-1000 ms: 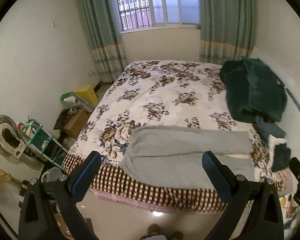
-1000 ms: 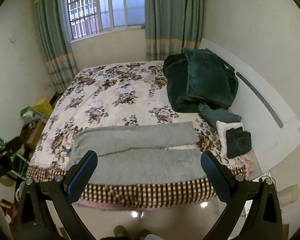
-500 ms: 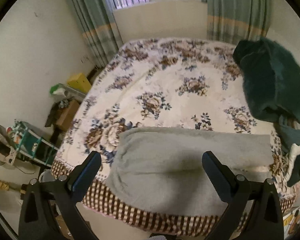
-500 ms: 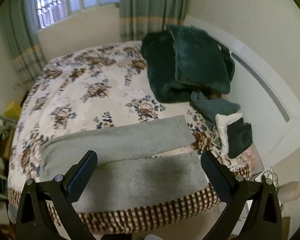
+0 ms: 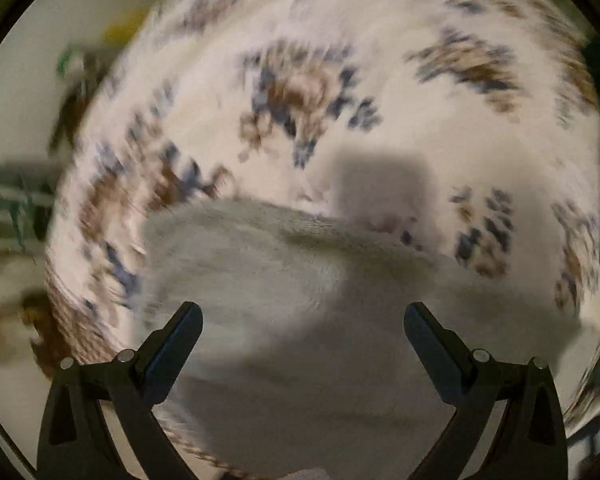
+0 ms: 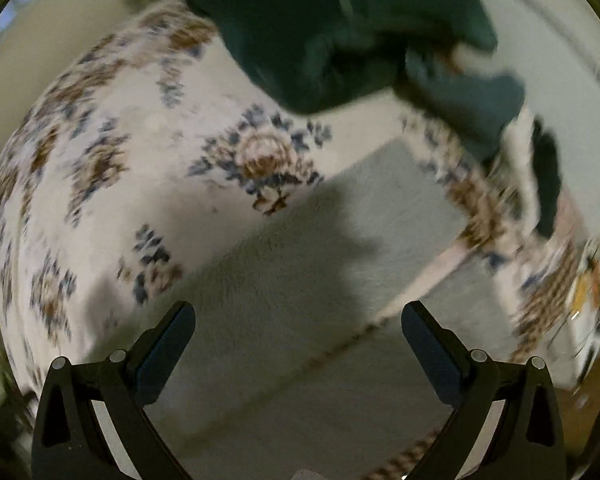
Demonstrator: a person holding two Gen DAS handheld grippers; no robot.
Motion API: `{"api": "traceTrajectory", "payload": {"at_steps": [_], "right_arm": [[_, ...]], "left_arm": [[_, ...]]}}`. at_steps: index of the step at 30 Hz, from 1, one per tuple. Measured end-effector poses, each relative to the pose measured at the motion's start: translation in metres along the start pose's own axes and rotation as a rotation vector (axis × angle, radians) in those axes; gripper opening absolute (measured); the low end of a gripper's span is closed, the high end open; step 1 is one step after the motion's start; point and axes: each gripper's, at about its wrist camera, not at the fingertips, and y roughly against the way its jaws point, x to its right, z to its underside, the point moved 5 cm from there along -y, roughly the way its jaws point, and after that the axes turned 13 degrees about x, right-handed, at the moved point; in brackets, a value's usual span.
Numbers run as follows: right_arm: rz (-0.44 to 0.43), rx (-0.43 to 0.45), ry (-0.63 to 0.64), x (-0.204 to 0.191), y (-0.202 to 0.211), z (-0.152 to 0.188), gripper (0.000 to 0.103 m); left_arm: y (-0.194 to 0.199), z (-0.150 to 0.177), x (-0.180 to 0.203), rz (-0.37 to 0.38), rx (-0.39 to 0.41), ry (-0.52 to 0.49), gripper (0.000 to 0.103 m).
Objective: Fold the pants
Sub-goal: 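Lower both tools to the pant legs and grasp the cuff ends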
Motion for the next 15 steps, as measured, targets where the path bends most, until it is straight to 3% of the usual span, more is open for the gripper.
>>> {"api": "traceTrajectory", "payload": {"at_steps": [5,9,11,14,15], "right_arm": [[0.051,-0.144,-0.154,0.006,-0.127,-0.001,0.103],[0.114,-0.222,-0.221,0.017,-0.205,0.013,0.103],[0.124,-0.242,-0.248,0.02,-0.231,0.017,0.103],[0.128,-0.262,-0.29,0.024,-0.264,0.021,0.103],[0.126,-0.266,-0.303,0.025,-0.274,0.023,0.098]], "left_arm": [[-0.099,-0.018,0.0,-0.029,-0.169,0.172,0.103],[-0.148,-0.014,-0.011,-0.102,-0.249,0.263,0.103],[-0.16,-0.008,-0.017,-0.134,-0.266,0.291,0.089],[-0.152,-0.002,-0.022,-0.132,-0.221,0.32,0.059],[-0.143,0.0,-0.023,-0.12,-0.187,0.327,0.035]]}}
